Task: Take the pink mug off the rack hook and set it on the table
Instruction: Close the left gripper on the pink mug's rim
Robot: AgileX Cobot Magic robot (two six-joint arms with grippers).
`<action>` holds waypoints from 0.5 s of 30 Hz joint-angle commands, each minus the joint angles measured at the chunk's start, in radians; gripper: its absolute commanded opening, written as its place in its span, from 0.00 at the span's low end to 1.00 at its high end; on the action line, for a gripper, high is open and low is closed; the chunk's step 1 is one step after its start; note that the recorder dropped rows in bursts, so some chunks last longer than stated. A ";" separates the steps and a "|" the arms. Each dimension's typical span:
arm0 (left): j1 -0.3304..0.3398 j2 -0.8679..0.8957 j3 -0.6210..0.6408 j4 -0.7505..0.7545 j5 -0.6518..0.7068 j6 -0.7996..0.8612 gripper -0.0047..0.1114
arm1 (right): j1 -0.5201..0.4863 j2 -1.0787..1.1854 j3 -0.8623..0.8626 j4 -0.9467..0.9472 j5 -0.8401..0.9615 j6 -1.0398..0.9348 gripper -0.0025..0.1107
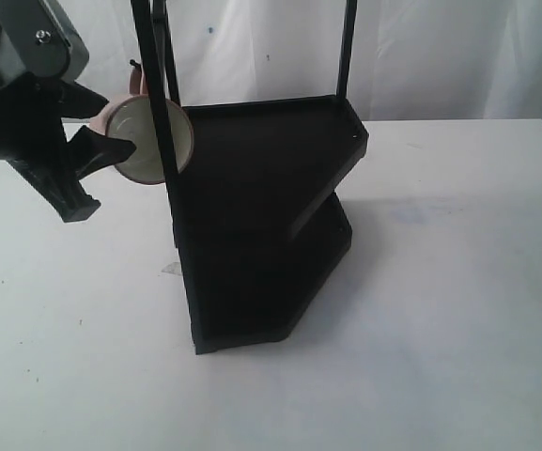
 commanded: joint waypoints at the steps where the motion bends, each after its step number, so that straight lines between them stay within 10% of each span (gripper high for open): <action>1: -0.005 0.019 -0.006 -0.009 -0.027 -0.009 0.53 | -0.004 -0.003 0.001 -0.008 -0.008 0.006 0.02; 8: -0.005 0.019 -0.006 -0.009 -0.100 -0.012 0.47 | -0.004 -0.003 0.001 -0.008 -0.008 0.006 0.02; 15: -0.005 0.019 -0.006 -0.009 -0.096 -0.012 0.17 | -0.004 -0.003 0.001 -0.008 -0.008 0.006 0.02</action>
